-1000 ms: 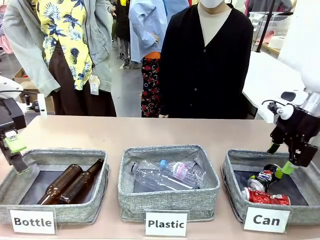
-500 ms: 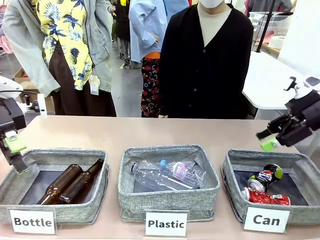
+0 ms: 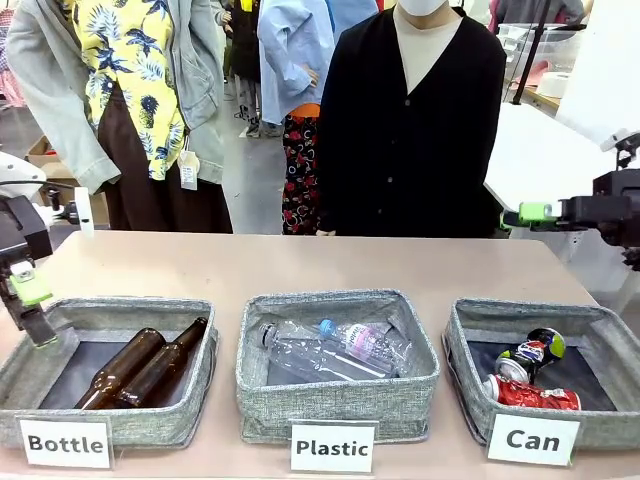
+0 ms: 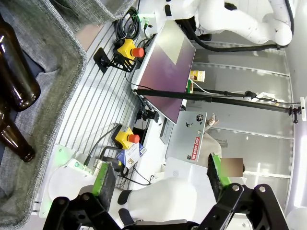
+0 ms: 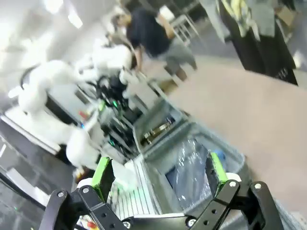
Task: Sort the can waste into the basket.
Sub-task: Pick up the can waste from the table and place it in the right Fabric basket.
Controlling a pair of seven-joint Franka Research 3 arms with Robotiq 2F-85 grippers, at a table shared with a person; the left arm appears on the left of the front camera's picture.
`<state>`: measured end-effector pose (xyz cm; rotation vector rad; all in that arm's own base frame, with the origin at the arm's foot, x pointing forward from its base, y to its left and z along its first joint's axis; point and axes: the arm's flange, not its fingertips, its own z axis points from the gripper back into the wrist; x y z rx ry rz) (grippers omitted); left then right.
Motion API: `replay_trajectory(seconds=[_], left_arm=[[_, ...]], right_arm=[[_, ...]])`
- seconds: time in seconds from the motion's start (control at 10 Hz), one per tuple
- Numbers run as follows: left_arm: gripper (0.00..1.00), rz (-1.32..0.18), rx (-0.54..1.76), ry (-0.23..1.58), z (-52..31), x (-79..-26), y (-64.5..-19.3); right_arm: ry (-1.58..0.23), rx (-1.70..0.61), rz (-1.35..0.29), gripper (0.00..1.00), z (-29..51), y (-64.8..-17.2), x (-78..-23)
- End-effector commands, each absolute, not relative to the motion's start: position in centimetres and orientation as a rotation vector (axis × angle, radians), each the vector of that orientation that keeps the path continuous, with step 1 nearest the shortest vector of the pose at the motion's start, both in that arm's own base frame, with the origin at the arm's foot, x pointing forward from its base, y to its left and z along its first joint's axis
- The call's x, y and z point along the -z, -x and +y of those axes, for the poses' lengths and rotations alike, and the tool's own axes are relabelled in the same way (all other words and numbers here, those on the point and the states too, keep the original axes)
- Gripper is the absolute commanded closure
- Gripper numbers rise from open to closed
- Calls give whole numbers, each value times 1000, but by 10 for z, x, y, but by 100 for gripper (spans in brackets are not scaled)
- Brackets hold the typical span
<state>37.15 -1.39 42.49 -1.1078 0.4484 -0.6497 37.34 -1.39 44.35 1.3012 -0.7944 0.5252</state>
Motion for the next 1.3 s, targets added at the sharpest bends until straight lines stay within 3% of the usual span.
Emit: replay_trajectory(seconds=[0.0,1.2], left_arm=[[0,435,657,1132,-14,-427,-370],[0,435,657,1132,-14,-427,-370]], right_arm=[[-1232,-573,-755,0,-9,-370,-449],[-1232,-573,-755,0,-9,-370,-449]])
